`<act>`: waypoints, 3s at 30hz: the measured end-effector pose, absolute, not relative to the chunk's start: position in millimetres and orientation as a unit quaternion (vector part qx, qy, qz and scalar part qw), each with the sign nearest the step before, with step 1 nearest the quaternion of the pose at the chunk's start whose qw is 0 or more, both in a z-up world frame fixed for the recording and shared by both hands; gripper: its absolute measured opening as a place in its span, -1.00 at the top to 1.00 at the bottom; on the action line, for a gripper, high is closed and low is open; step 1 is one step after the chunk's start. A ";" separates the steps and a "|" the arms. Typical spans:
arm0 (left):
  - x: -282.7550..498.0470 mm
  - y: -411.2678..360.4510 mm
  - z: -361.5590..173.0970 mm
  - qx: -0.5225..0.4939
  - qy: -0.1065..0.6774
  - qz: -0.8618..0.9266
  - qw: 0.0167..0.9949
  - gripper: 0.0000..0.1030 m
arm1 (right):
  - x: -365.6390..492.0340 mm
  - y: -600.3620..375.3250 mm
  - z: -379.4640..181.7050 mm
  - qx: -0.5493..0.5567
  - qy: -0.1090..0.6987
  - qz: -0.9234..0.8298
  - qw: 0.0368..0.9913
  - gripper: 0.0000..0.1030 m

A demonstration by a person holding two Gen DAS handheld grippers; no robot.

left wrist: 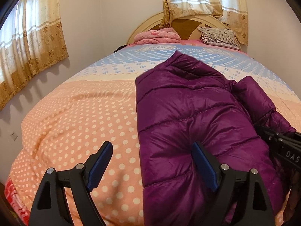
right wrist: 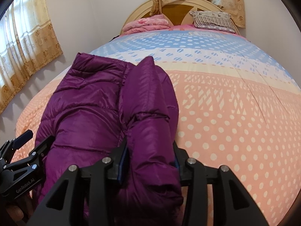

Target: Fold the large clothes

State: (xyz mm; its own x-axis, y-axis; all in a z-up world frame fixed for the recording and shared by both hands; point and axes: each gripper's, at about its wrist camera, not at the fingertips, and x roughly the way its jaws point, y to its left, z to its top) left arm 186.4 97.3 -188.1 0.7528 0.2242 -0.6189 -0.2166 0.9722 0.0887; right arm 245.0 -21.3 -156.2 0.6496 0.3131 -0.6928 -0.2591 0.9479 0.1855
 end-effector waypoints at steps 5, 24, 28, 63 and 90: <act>161.7 95.9 -148.1 0.005 0.304 0.124 0.944 -0.67 | 225.3 -27.2 -125.1 0.038 0.354 0.171 0.919 -0.39; -1.6 90.2 -16.2 -0.041 0.183 0.159 0.969 -0.68 | 67.1 -72.7 -6.8 0.002 0.234 0.129 0.964 -0.56; 4.2 88.8 -25.1 -0.040 0.196 0.161 0.967 -0.68 | 67.0 -77.9 -2.7 0.006 0.226 0.118 0.967 -0.56; 9.4 93.1 -33.2 -0.041 0.208 0.157 0.965 -0.68 | 60.0 -75.7 -13.9 0.007 0.242 0.134 0.961 -0.56; 9.3 93.9 -33.7 -0.040 0.213 0.154 0.964 -0.68 | 60.9 -72.8 -17.2 0.008 0.249 0.138 0.958 -0.56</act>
State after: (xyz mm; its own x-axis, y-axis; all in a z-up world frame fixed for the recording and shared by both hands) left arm 9.3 93.9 -33.7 0.8620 0.2804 -0.4223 -0.3143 0.9492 -0.0114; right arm 60.9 -72.8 -17.2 0.8374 0.2686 -0.4759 -0.2602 0.9618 0.0850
